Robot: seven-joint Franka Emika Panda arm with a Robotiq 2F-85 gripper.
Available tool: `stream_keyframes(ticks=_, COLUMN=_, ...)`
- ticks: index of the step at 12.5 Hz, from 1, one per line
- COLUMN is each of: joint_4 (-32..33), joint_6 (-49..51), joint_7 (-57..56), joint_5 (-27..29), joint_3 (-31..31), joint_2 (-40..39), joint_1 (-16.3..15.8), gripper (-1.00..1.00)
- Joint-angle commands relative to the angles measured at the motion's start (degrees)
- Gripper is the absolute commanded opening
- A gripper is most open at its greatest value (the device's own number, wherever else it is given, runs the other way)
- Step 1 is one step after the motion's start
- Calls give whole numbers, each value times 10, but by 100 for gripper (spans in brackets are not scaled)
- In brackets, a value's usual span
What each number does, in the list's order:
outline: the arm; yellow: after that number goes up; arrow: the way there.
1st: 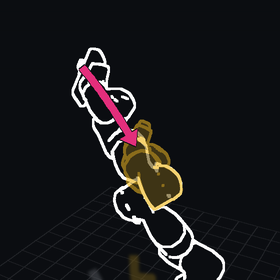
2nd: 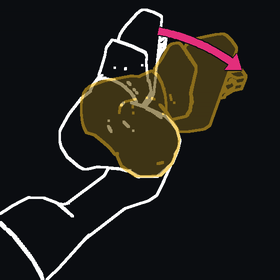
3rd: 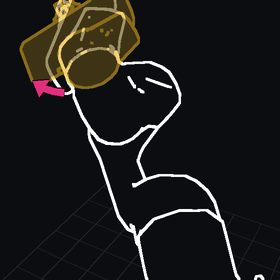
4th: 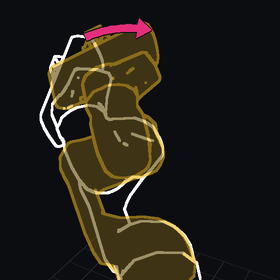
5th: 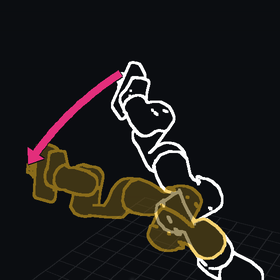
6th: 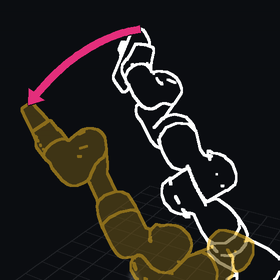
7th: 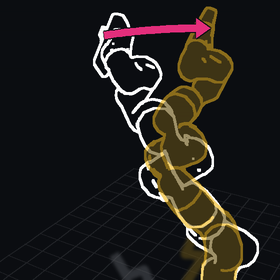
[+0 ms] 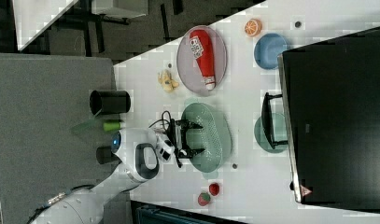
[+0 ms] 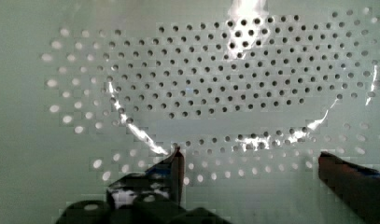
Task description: Drag strainer right to left.
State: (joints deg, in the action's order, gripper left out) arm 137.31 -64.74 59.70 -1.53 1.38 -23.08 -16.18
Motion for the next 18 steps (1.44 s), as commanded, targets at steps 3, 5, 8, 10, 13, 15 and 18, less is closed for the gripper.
stream_keyframes(ticks=3, joint_4=-73, joint_6=9, joint_7=120, joint_5=-8, joint_3=29, joint_2=-30, joint_1=-56, gripper=100)
stream_keyframes(ticks=5, joint_4=-98, joint_6=20, joint_7=142, joint_5=-7, joint_3=36, joint_2=-45, joint_1=-71, gripper=100)
stream_keyframes(ticks=8, joint_4=-133, joint_6=37, joint_7=151, joint_5=1, joint_3=37, joint_2=-67, joint_1=-92, gripper=100)
stream_keyframes(ticks=10, joint_4=-157, joint_6=48, joint_7=151, joint_5=23, joint_3=37, joint_2=-80, joint_1=-106, gripper=100)
stream_keyframes(ticks=13, joint_4=-190, joint_6=59, joint_7=150, joint_5=53, joint_3=42, joint_2=-98, joint_1=-123, gripper=100)
stream_keyframes(ticks=15, joint_4=-210, joint_6=63, joint_7=151, joint_5=75, joint_3=42, joint_2=-109, joint_1=-135, gripper=100)
stream_keyframes(ticks=18, joint_4=-233, joint_6=64, joint_7=152, joint_5=85, joint_3=43, joint_2=-123, joint_1=-151, gripper=100)
